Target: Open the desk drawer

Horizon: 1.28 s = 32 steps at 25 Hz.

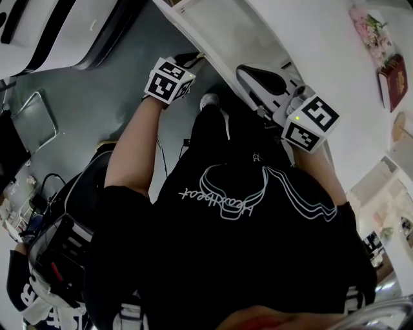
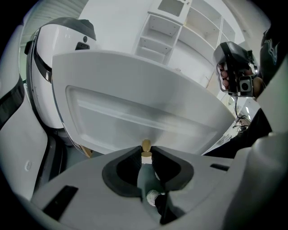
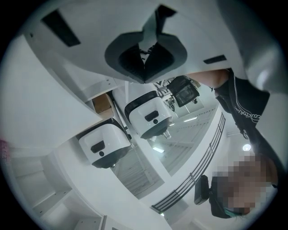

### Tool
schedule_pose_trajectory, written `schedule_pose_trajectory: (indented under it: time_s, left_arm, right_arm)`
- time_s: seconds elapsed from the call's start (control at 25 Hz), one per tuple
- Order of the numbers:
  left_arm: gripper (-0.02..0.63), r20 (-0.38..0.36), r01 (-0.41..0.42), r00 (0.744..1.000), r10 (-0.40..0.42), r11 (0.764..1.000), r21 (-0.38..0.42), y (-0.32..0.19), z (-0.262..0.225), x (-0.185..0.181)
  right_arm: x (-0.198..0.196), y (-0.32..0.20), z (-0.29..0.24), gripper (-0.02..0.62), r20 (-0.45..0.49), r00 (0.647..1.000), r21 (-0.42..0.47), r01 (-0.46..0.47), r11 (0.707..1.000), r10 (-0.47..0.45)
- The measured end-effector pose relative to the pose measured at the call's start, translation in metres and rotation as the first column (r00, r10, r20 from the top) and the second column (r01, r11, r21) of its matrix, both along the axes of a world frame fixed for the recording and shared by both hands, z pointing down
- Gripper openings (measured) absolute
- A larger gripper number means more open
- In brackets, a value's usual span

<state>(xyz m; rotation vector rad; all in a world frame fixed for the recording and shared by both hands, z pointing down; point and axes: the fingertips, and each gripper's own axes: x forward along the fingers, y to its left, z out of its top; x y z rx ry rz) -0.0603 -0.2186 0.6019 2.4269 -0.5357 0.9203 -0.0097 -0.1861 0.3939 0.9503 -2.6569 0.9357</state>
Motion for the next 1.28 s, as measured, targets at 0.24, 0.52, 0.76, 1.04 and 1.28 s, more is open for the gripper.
schedule_pose_trajectory:
  time_s: [0.24,0.52,0.76,1.04,1.28]
  left_arm:
    - [0.072,0.007,0.01,1.0,-0.01,1.0,-0.004,0.007,0.001,-0.011]
    - [0.074,0.014,0.051,0.999,-0.051,0.999,-0.006,0.013,0.002,-0.034]
    - [0.074,0.03,0.023,0.999,-0.022,1.0,-0.007,0.015,0.007,-0.059]
    - [0.074,0.049,0.01,0.999,-0.011,1.0,0.008,0.001,0.005,-0.061]
    - [0.074,0.046,0.043,0.998,-0.043,0.999,0.005,0.0,0.015,-0.058]
  right_arm:
    - [0.005,0.005,0.0,0.005,0.0,1.0,0.004,-0.014,1.0,0.014]
    - [-0.004,0.013,-0.001,0.005,-0.004,1.0,-0.001,0.018,1.0,-0.018]
    - [-0.016,0.022,0.005,0.005,0.0,0.998,-0.019,0.056,0.998,-0.056]
    - [-0.009,0.026,0.006,0.005,-0.016,0.997,-0.045,0.071,0.996,-0.072]
    - [0.002,0.035,0.02,0.005,-0.014,0.998,-0.064,0.064,0.996,-0.065]
